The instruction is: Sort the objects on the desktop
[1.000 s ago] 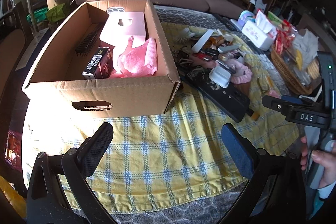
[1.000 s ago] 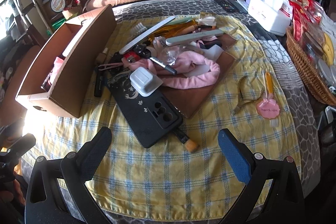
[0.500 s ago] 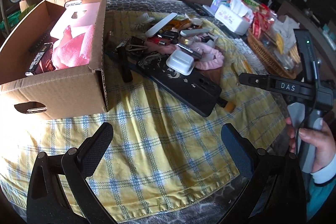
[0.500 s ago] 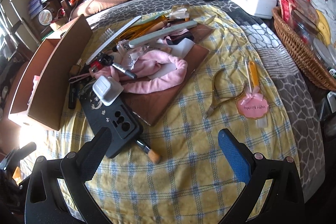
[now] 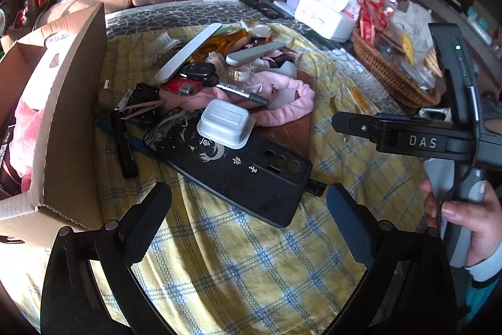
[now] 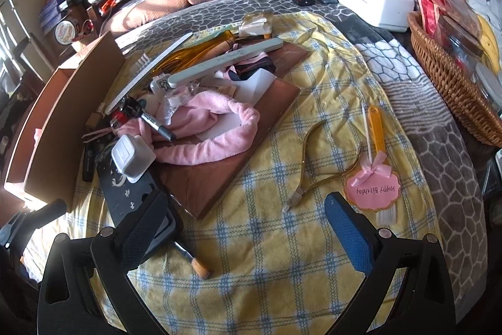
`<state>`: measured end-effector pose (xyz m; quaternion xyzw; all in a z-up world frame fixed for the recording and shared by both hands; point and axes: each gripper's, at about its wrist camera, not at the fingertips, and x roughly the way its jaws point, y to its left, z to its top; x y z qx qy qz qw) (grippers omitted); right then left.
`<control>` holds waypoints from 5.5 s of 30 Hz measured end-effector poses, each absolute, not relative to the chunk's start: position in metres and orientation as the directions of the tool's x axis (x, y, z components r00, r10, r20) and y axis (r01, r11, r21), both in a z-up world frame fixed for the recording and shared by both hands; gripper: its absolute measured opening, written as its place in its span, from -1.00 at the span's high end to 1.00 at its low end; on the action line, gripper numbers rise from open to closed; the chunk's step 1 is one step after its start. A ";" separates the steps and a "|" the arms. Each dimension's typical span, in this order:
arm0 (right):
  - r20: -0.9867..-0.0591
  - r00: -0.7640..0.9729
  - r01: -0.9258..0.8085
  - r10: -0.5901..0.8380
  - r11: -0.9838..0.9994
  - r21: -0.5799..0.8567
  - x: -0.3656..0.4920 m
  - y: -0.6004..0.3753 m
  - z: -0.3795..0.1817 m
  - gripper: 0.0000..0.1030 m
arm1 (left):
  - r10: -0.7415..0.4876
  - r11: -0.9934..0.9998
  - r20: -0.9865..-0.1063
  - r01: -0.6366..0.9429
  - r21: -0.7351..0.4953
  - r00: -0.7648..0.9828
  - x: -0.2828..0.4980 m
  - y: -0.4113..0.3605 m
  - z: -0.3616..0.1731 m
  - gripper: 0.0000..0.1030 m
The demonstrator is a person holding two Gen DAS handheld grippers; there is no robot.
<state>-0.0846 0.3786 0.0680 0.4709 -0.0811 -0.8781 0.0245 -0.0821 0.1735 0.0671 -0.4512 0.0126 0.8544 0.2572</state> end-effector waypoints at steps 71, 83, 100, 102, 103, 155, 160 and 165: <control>-0.376 -0.364 -0.029 -0.852 -0.393 0.919 -0.113 0.385 0.026 0.01 | 0.678 -0.715 -0.657 -0.500 -0.488 -0.329 -0.114 0.182 0.042 0.13; -0.345 -0.318 -0.006 -0.883 -0.362 0.932 -0.113 0.372 0.026 0.00 | 0.624 -0.771 -0.688 -0.432 -0.468 -0.370 -0.106 0.149 0.044 -0.48; -0.624 -0.377 0.054 -0.684 -0.689 0.723 -0.104 0.366 0.045 -0.08 | 0.533 -0.816 -0.786 -0.435 -0.381 -0.313 -0.052 0.151 0.046 -0.50; -0.667 -0.412 0.066 -0.621 -0.750 0.658 -0.102 0.365 0.052 -0.16 | 0.540 -0.816 -0.784 -0.421 -0.397 -0.306 -0.047 0.155 0.046 -0.50; -0.678 -0.424 0.068 -0.600 -0.768 0.637 -0.101 0.365 0.054 -0.17 | 0.524 -0.825 -0.791 -0.419 -0.380 -0.316 -0.043 0.158 0.046 -0.50; -0.738 -0.485 0.127 -0.469 -0.873 0.472 -0.140 0.332 0.076 -0.33 | 0.509 -0.858 -0.737 -0.329 -0.394 -0.445 -0.044 0.117 0.045 0.23; -0.763 -0.475 0.205 -0.437 -0.899 0.388 -0.171 0.296 0.084 -0.09 | 0.519 -0.852 -0.727 -0.337 -0.400 -0.449 -0.044 0.107 0.054 0.23; -0.791 -0.458 0.234 -0.405 -0.914 0.333 -0.197 0.274 0.078 0.04 | 0.521 -0.852 -0.721 -0.332 -0.405 -0.457 -0.045 0.093 0.060 0.23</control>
